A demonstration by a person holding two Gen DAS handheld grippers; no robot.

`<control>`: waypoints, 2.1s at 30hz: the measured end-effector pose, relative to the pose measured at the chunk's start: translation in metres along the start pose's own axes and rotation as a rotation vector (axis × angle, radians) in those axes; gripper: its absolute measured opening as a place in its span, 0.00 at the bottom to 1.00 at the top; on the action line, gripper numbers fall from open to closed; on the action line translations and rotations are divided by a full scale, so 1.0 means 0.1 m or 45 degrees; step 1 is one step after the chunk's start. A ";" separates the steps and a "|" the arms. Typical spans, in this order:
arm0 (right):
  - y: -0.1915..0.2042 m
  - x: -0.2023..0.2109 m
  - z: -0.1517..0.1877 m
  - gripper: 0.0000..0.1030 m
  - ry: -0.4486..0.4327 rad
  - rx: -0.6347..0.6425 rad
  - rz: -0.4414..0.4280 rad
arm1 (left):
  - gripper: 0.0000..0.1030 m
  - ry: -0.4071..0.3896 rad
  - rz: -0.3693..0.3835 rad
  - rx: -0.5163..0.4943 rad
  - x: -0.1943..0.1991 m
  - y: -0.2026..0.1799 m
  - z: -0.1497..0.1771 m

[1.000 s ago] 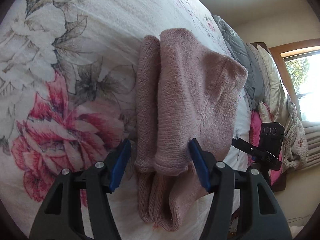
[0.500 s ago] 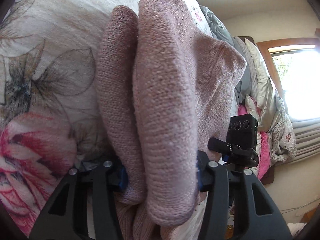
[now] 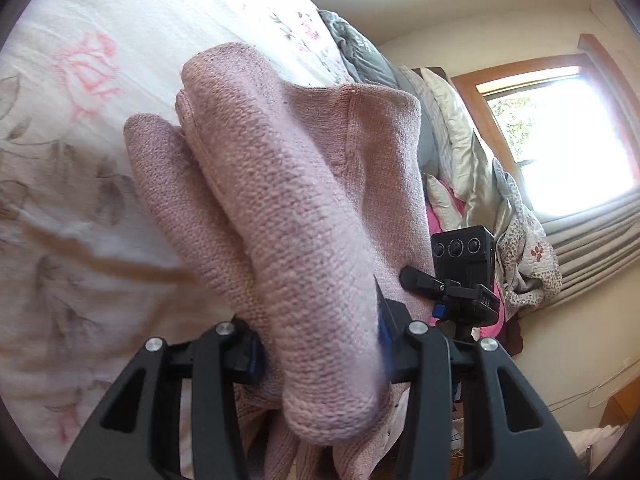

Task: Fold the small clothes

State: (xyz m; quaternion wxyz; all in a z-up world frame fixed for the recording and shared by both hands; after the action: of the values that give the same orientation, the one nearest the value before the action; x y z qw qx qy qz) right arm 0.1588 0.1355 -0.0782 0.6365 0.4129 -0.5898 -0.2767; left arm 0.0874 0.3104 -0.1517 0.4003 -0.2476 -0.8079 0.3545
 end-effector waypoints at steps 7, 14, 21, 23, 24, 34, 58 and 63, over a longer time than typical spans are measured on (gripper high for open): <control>-0.42 0.90 0.07 0.57 -0.076 -0.053 0.025 | 0.40 0.014 0.042 -0.029 -0.67 -0.64 0.12; -1.17 0.80 0.12 0.58 -0.009 -0.157 0.098 | 0.41 0.124 -0.125 0.057 -1.30 -0.41 0.52; -1.21 0.65 0.20 0.70 0.023 -0.068 0.129 | 0.50 0.080 -0.160 0.239 -1.33 -0.08 0.76; -1.18 0.71 0.27 0.72 0.038 -0.044 0.160 | 0.51 0.083 -0.204 0.218 -1.26 -0.14 0.76; -1.17 0.75 0.31 0.73 0.041 -0.033 0.170 | 0.50 0.081 -0.220 0.205 -1.22 -0.18 0.77; -1.32 0.83 0.87 0.74 0.122 -0.078 0.221 | 0.51 0.101 -0.274 0.155 -0.78 -0.57 1.29; -1.02 0.83 1.10 0.68 -0.055 0.056 0.582 | 0.52 0.241 -0.713 0.007 -0.84 -0.59 1.56; -0.73 1.00 1.21 0.86 -0.189 0.142 0.824 | 0.59 0.197 -0.836 -0.027 -0.69 -0.82 1.55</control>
State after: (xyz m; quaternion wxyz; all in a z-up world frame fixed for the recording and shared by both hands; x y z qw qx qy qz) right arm 0.0657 -0.0092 -0.0928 0.6230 0.2171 -0.7494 -0.0569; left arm -0.0114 0.1539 -0.1879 0.5505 -0.0044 -0.8155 0.1782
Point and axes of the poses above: each gripper's, at about its wrist camera, not at the fingertips, and x roughly against the way its jaws point, y to its left, z to its underside, the point moved 5 cm from there along -x, roughly the way its jaws point, and after that the axes turned 11 degrees about -x, right-handed, at the moved point
